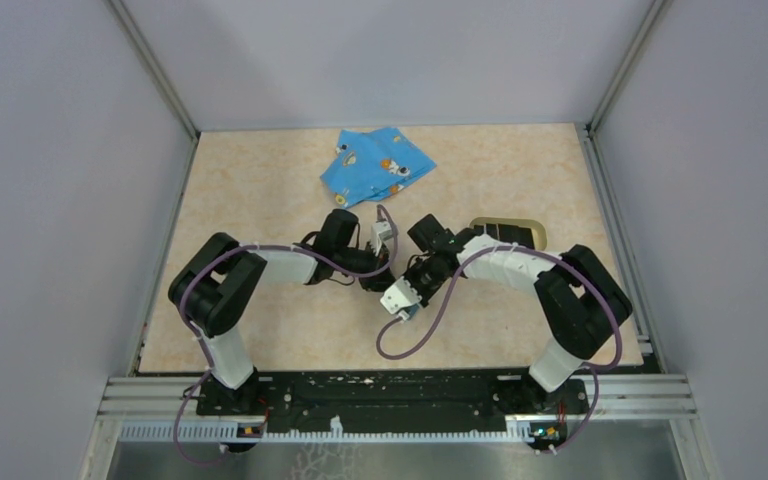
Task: Put the credit cards into the card holder
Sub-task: Close the card holder at the center of the board.
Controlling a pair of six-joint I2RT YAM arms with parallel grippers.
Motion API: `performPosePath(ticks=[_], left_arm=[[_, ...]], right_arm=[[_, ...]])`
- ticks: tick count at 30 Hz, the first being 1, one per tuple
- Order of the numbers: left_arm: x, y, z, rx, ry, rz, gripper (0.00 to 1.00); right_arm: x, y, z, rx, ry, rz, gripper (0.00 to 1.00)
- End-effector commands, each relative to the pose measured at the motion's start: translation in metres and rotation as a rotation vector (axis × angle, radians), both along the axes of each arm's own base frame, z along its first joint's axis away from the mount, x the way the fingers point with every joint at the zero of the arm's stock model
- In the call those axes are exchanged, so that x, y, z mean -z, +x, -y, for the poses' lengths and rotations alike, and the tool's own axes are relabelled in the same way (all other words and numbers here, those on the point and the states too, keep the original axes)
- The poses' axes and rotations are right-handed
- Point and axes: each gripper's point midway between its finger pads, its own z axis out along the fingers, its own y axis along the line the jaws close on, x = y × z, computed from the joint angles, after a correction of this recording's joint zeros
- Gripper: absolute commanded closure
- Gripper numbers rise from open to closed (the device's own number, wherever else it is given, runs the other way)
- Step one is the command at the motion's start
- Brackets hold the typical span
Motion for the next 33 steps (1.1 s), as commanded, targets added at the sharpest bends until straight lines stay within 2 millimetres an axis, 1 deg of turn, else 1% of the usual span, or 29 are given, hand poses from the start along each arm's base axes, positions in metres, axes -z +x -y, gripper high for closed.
performPosePath(ticks=[1, 11, 19, 29, 33], left_arm=[[0.031, -0.017, -0.019, -0.041, 0.103, -0.121, 0.92], [0.035, -0.016, -0.021, -0.076, 0.123, -0.149, 0.95], [0.031, -0.015, -0.02, -0.091, 0.121, -0.159, 0.96], [0.026, -0.012, -0.018, -0.104, 0.123, -0.167, 0.97], [0.026, -0.011, -0.018, -0.109, 0.127, -0.168, 0.97]], right_arm=[[0.042, -0.034, 0.041, -0.026, -0.249, -0.093, 1.0], [0.05, -0.041, 0.046, -0.083, -0.347, -0.036, 1.0], [0.057, -0.061, 0.045, -0.151, -0.413, -0.034, 1.0], [0.065, -0.08, 0.06, -0.186, -0.491, -0.083, 1.0], [0.075, -0.09, 0.073, -0.202, -0.528, -0.078, 1.0]])
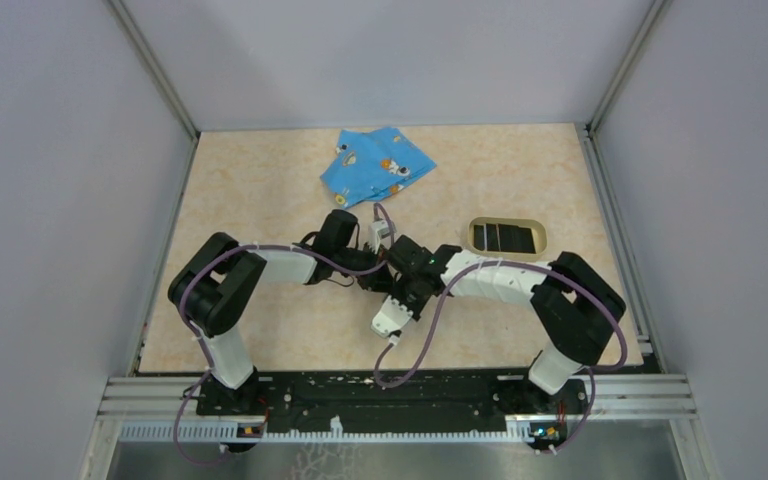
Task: Put the credit cards into the card holder
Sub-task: Close the card holder at the center of the board, then reset both arms
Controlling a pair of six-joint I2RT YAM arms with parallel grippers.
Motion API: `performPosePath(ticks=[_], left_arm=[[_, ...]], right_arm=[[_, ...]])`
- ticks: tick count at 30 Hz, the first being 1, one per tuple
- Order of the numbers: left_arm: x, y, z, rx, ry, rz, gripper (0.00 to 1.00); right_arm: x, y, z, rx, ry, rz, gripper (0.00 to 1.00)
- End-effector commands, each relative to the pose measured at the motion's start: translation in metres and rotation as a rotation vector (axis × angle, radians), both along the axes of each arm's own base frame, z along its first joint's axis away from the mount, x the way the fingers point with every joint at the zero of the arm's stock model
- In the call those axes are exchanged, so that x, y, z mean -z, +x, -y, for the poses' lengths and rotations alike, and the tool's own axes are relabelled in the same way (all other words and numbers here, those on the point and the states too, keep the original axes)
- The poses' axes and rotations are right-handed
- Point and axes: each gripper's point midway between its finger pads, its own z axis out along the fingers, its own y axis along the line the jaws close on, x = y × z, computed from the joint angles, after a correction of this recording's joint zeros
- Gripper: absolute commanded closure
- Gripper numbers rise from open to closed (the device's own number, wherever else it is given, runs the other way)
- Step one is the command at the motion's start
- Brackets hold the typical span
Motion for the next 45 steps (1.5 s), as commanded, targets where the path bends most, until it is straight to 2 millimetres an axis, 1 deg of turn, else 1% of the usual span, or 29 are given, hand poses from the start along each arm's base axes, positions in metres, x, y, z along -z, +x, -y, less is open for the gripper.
performPosePath(ticks=[1, 3, 6, 12, 13, 15, 16, 17, 18, 20, 22, 24, 25, 28, 31, 34, 35, 36, 37, 39, 40, 41, 42, 43, 44, 45], left_arm=[[0.023, -0.01, -0.015, -0.027, 0.102, -0.069, 0.97], [0.023, -0.009, -0.015, -0.03, 0.1, -0.07, 0.97], [0.022, -0.008, -0.014, -0.034, 0.098, -0.073, 0.97], [0.019, -0.008, -0.014, -0.041, 0.099, -0.08, 0.97], [0.019, -0.009, -0.014, -0.04, 0.098, -0.08, 0.97], [0.018, -0.008, -0.014, -0.04, 0.099, -0.078, 0.97], [0.018, -0.008, -0.014, -0.041, 0.098, -0.077, 0.97], [0.017, -0.009, -0.015, -0.041, 0.098, -0.077, 0.97], [0.015, -0.008, -0.015, -0.043, 0.095, -0.074, 0.97], [0.011, -0.008, -0.015, -0.052, 0.091, -0.068, 0.96], [0.006, -0.006, -0.016, -0.072, 0.089, -0.058, 0.94], [-0.001, -0.001, -0.016, -0.102, 0.083, -0.038, 0.87], [-0.007, 0.002, -0.017, -0.119, 0.075, -0.021, 0.83], [-0.026, 0.008, -0.019, -0.16, 0.04, 0.029, 0.77], [-0.051, 0.012, -0.024, -0.201, -0.004, 0.102, 0.72], [-0.08, 0.01, -0.03, -0.225, -0.066, 0.188, 0.68], [-0.094, 0.006, -0.034, -0.234, -0.094, 0.225, 0.65], [-0.105, 0.003, -0.038, -0.25, -0.117, 0.254, 0.62], [-0.113, 0.0, -0.044, -0.273, -0.132, 0.276, 0.56], [-0.132, -0.005, -0.055, -0.326, -0.182, 0.34, 0.41], [-0.142, -0.008, -0.061, -0.35, -0.21, 0.369, 0.31], [-0.152, -0.011, -0.067, -0.377, -0.242, 0.397, 0.18], [-0.16, -0.014, -0.073, -0.406, -0.268, 0.414, 0.05], [-0.17, -0.016, -0.079, -0.441, -0.3, 0.432, 0.02], [-0.177, -0.021, -0.084, -0.464, -0.329, 0.442, 0.01], [-0.184, -0.025, -0.089, -0.482, -0.356, 0.445, 0.01]], right_arm=[[0.071, -0.086, 0.078, -0.024, -0.315, -0.302, 1.0], [0.076, -0.088, 0.08, -0.024, -0.316, -0.294, 1.0], [0.077, -0.091, 0.079, -0.027, -0.323, -0.293, 1.0], [0.073, -0.098, 0.078, -0.019, -0.345, -0.325, 1.0], [0.073, -0.098, 0.077, -0.01, -0.338, -0.322, 1.0], [0.072, -0.094, 0.069, 0.037, -0.298, -0.313, 1.0], [0.069, -0.09, 0.061, 0.062, -0.26, -0.304, 0.98], [0.063, -0.089, 0.053, 0.079, -0.217, -0.307, 0.9], [0.056, -0.086, 0.044, 0.103, -0.168, -0.32, 0.81], [0.032, -0.078, 0.025, 0.141, -0.054, -0.34, 0.68], [0.004, -0.067, 0.011, 0.177, 0.061, -0.362, 0.58], [-0.028, -0.063, 0.002, 0.18, 0.183, -0.416, 0.52], [-0.04, -0.063, 0.003, 0.174, 0.22, -0.43, 0.48], [-0.069, -0.059, 0.008, 0.211, 0.303, -0.425, 0.36], [-0.093, -0.052, 0.016, 0.27, 0.383, -0.381, 0.3], [-0.119, -0.036, 0.029, 0.386, 0.501, -0.377, 0.25], [-0.13, -0.026, 0.036, 0.469, 0.544, -0.378, 0.2], [-0.143, -0.015, 0.04, 0.566, 0.59, -0.374, 0.07], [-0.158, -0.001, 0.046, 0.693, 0.646, -0.371, 0.02], [-0.193, 0.026, 0.062, 0.881, 0.787, -0.358, 0.02], [-0.209, 0.034, 0.07, 0.939, 0.872, -0.391, 0.02], [-0.227, 0.042, 0.077, 0.995, 0.971, -0.432, 0.02], [-0.242, 0.054, 0.088, 1.093, 1.091, -0.477, 0.02], [-0.254, 0.066, 0.102, 1.225, 1.206, -0.487, 0.02], [-0.268, 0.073, 0.115, 1.312, 1.303, -0.472, 0.01], [-0.277, 0.075, 0.122, 1.357, 1.351, -0.459, 0.02]])
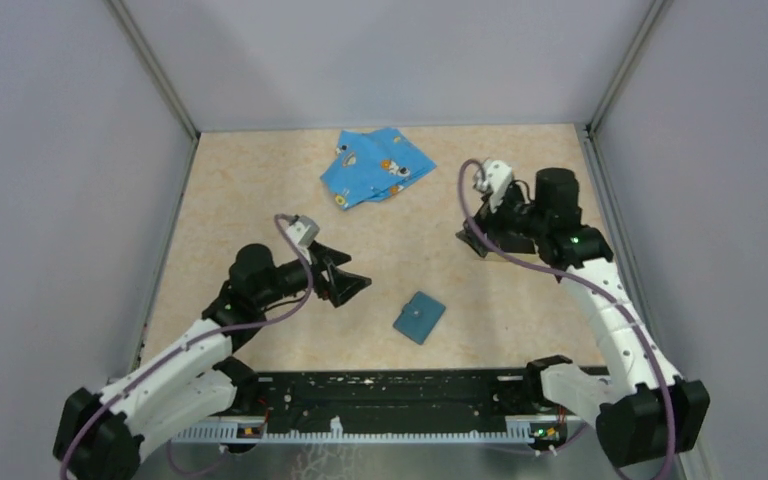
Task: Put the credit cards into the card holder
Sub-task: Reset both arms
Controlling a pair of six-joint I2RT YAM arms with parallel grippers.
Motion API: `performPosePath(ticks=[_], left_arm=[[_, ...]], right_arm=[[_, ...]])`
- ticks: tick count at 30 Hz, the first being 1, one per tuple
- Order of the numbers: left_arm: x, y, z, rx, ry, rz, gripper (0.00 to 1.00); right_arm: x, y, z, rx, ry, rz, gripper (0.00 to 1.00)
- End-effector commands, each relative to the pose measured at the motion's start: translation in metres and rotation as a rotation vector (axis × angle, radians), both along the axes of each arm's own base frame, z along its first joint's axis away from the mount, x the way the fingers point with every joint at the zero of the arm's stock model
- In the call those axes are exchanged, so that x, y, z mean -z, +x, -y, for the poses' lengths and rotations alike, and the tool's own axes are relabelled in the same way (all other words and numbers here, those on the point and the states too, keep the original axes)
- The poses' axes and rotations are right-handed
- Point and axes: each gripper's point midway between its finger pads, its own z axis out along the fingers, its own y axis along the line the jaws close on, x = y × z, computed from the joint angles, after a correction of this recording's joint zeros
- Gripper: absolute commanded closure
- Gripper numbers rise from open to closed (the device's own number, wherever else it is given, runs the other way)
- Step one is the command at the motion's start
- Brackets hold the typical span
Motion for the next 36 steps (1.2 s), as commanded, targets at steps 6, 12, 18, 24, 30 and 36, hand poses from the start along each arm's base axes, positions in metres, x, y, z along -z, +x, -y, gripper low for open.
performPosePath(ticks=[6, 12, 18, 24, 30, 36], left_arm=[[-0.06, -0.025, -0.036, -0.136, -0.201, 0.053, 0.01], [-0.068, -0.034, -0.041, -0.145, -0.209, 0.013, 0.01], [-0.083, -0.042, -0.041, -0.125, -0.242, 0.0, 0.01], [-0.085, -0.047, -0.041, -0.107, -0.25, -0.013, 0.01], [-0.098, -0.054, -0.047, -0.115, -0.281, 0.016, 0.01], [-0.102, -0.057, -0.047, -0.103, -0.299, 0.022, 0.01]], right_arm=[[-0.121, -0.003, 0.018, 0.283, 0.388, 0.003, 0.02], [-0.148, -0.009, 0.027, 0.428, 0.493, -0.076, 0.01], [-0.163, -0.014, 0.038, 0.549, 0.58, -0.104, 0.02], [-0.158, -0.012, 0.042, 0.543, 0.543, -0.068, 0.01], [-0.156, -0.013, 0.042, 0.506, 0.535, -0.062, 0.01], [-0.155, -0.013, 0.04, 0.487, 0.538, -0.072, 0.02]])
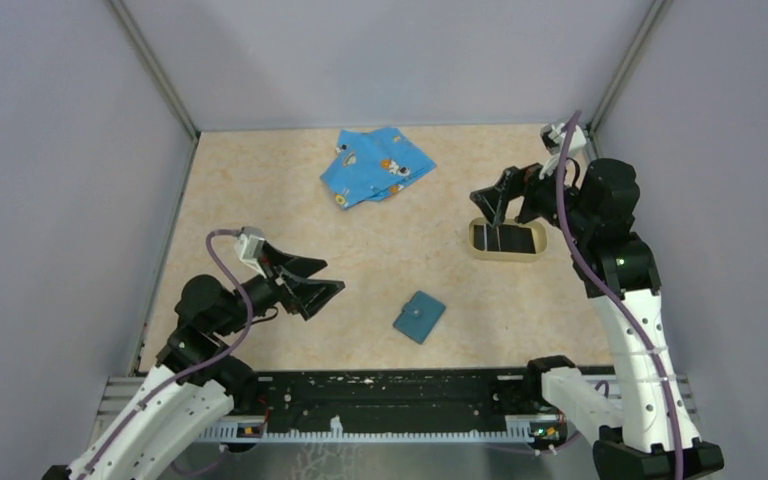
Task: Put the credit cards into the card holder
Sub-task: Reset both arms
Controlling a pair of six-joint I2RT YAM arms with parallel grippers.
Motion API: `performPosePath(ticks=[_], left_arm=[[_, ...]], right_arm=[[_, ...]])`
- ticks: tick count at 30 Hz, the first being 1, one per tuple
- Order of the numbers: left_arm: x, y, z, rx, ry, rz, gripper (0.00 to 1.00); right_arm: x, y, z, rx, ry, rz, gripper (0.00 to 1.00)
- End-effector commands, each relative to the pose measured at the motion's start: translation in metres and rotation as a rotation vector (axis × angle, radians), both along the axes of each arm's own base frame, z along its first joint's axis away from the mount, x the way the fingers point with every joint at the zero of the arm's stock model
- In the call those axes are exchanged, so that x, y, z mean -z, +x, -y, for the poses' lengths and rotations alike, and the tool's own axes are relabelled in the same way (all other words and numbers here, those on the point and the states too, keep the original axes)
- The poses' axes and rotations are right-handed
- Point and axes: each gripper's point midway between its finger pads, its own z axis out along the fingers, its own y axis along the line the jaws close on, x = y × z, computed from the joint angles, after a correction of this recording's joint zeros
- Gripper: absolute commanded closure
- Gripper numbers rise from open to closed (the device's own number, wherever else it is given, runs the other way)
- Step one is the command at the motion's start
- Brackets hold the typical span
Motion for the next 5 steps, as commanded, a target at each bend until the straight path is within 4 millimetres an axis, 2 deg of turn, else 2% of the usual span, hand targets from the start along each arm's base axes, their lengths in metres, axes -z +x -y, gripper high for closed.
performPosePath(ticks=[1, 5], left_arm=[[-0.019, -0.0052, -0.0011, 0.013, -0.036, 0.028, 0.01], [-0.0209, -0.0063, 0.0008, 0.027, -0.059, 0.042, 0.01]], right_arm=[[-0.0152, -0.0038, -0.003, -0.031, 0.011, 0.057, 0.02], [-0.0112, -0.0043, -0.011, -0.077, 0.032, 0.045, 0.01]])
